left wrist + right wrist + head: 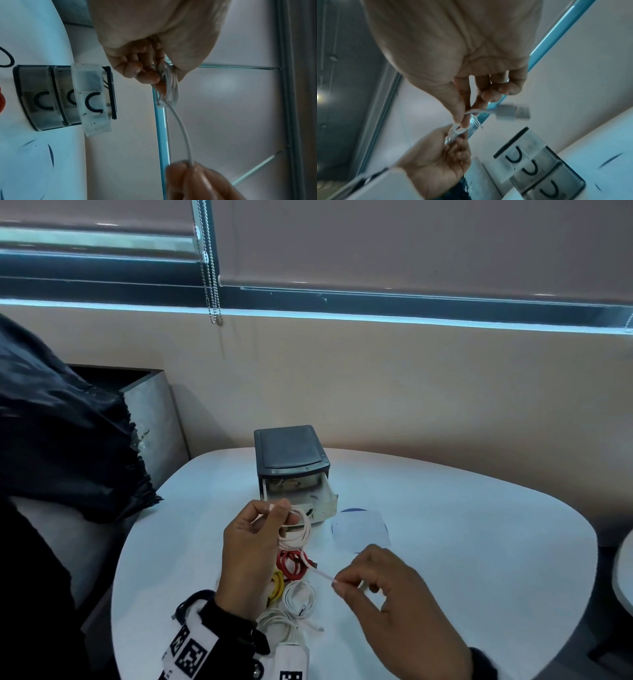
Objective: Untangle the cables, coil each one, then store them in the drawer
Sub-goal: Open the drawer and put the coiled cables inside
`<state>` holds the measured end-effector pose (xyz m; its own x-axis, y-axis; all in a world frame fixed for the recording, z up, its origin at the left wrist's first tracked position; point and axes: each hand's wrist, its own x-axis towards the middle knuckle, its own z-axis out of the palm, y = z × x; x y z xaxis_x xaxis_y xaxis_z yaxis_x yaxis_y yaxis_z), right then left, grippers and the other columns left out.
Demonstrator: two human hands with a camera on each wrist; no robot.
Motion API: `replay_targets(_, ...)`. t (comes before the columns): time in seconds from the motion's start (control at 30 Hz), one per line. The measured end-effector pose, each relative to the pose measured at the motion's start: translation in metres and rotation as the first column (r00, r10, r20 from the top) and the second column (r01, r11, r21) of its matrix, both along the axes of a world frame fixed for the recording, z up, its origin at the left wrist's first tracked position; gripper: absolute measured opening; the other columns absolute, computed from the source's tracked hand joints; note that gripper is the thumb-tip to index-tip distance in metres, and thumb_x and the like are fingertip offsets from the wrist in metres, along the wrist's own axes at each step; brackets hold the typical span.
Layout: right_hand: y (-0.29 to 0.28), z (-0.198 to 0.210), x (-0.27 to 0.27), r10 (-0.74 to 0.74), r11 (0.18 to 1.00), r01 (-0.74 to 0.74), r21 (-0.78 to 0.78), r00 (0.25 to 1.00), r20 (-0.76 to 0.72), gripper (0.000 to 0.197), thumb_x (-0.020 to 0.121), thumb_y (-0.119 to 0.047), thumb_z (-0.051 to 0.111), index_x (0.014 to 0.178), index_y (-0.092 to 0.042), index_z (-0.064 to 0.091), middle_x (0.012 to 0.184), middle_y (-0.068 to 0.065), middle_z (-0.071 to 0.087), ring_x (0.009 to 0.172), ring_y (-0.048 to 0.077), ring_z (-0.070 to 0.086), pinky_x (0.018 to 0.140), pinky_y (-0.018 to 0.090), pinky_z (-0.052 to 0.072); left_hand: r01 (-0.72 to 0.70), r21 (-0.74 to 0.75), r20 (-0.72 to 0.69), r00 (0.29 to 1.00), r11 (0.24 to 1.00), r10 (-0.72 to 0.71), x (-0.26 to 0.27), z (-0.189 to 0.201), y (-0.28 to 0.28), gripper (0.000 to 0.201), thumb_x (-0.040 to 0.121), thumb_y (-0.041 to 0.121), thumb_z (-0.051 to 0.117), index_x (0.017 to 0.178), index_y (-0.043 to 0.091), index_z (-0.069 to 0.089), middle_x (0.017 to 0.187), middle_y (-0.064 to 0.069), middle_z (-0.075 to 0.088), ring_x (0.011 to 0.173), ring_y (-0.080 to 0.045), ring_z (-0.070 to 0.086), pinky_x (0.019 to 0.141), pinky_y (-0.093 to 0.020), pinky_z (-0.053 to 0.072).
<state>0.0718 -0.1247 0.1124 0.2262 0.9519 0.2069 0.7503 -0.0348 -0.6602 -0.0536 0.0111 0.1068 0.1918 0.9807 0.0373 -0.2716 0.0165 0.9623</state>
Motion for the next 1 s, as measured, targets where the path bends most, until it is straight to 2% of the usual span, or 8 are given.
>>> replay_targets(0.1, 0.0, 0.003, 0.009, -0.068, 0.995, 0.067, 0.07, 0.998, 0.014, 0.013, 0.091, -0.027, 0.066, 0.079, -0.03, 0.067, 0.079, -0.013, 0.058, 0.078, 0.005, 0.058, 0.067, 0.012, 0.042, 0.045, -0.016, 0.007, 0.999, 0.999, -0.045, -0.011, -0.001, 0.007, 0.012, 0.095, 0.01, 0.063, 0.087, 0.0, 0.06, 0.072, -0.008, 0.072, 0.042, -0.01, 0.041, 0.046, -0.02, 0.036)
replay_targets(0.17, 0.003, 0.009, 0.011, -0.098, 0.992, 0.119, 0.047, 0.943, -0.317, 0.017, 0.093, -0.015, 0.065, 0.077, -0.02, 0.069, 0.072, -0.004, 0.067, 0.065, 0.011, 0.067, 0.061, 0.025, 0.054, 0.047, 0.034, -0.01, 0.999, 0.998, -0.047, -0.015, 0.0, 0.01, 0.015, 0.094, 0.01, 0.064, 0.088, -0.002, 0.057, 0.072, -0.011, 0.072, 0.04, -0.01, 0.031, 0.044, -0.022, 0.031)
replay_targets(0.27, 0.009, 0.027, 0.004, -0.114, 0.987, 0.156, -0.033, 0.538, -0.835, 0.013, 0.09, -0.002, 0.063, 0.079, -0.001, 0.069, 0.069, 0.015, 0.07, 0.061, 0.026, 0.071, 0.05, 0.026, 0.054, -0.079, 0.215, -0.055, 0.994, 0.973, 0.092, -0.011, -0.001, 0.004, 0.017, 0.091, 0.011, 0.069, 0.079, 0.003, 0.059, 0.067, -0.012, 0.071, 0.039, -0.012, 0.039, 0.041, -0.022, 0.037)
replay_targets(0.37, 0.016, 0.035, -0.003, -0.085, 0.962, 0.273, -0.002, 0.293, -0.952, 0.01, 0.089, -0.004, 0.062, 0.082, 0.001, 0.068, 0.07, 0.014, 0.071, 0.063, 0.022, 0.073, 0.048, 0.018, 0.051, -0.205, 0.415, -0.076, 0.963, 0.886, 0.259, -0.003, -0.01, -0.007, 0.017, 0.087, 0.023, 0.072, 0.073, 0.024, 0.063, 0.061, -0.014, 0.064, 0.043, -0.027, 0.047, 0.045, -0.033, 0.045)
replay_targets(0.43, 0.021, 0.035, -0.004, -0.052, 0.933, 0.356, 0.055, 0.284, -0.957, 0.011, 0.091, -0.005, 0.061, 0.088, 0.004, 0.067, 0.074, 0.015, 0.073, 0.068, 0.022, 0.074, 0.051, 0.018, 0.052, -0.242, 0.489, -0.056, 0.95, 0.838, 0.308, 0.003, -0.015, -0.017, 0.017, 0.086, 0.016, 0.073, 0.074, 0.023, 0.064, 0.054, -0.008, 0.061, 0.042, -0.028, 0.053, 0.045, -0.026, 0.046)
replay_targets(0.53, 0.026, 0.031, -0.008, -0.09, 0.886, 0.439, 0.149, 0.477, -0.874, 0.011, 0.092, -0.004, 0.062, 0.088, 0.004, 0.067, 0.075, 0.012, 0.075, 0.07, 0.023, 0.075, 0.053, 0.021, 0.055, -0.286, 0.563, -0.004, 0.937, 0.775, 0.348, 0.012, -0.018, -0.032, 0.026, 0.085, 0.003, 0.076, 0.074, 0.023, 0.064, 0.055, 0.0, 0.06, 0.041, -0.01, 0.055, 0.047, -0.012, 0.045)
replay_targets(0.77, 0.031, 0.001, -0.022, -0.167, 0.917, 0.335, 0.216, 0.815, -0.555, 0.023, 0.077, -0.014, 0.081, 0.06, -0.024, 0.069, 0.068, -0.009, 0.067, 0.069, 0.01, 0.065, 0.056, 0.014, 0.044, -0.29, 0.465, 0.052, 0.952, 0.836, 0.301, 0.022, -0.019, -0.049, 0.007, 0.087, 0.03, 0.076, 0.082, 0.031, 0.072, 0.067, 0.009, 0.07, 0.049, -0.014, 0.063, 0.046, -0.029, 0.054)
replay_targets(1.0, 0.035, -0.004, 0.002, -0.09, 0.973, 0.229, -0.014, 0.325, -0.941, 0.046, 0.074, -0.004, 0.081, 0.111, -0.016, 0.056, 0.097, 0.009, 0.069, 0.075, 0.017, 0.066, 0.058, 0.029, 0.05, -0.173, 0.148, 0.111, 0.981, 0.974, 0.158, 0.02, -0.018, -0.04, 0.007, 0.088, 0.003, 0.066, 0.081, 0.0, 0.068, 0.069, -0.013, 0.071, 0.048, -0.024, 0.054, 0.049, -0.039, 0.051)
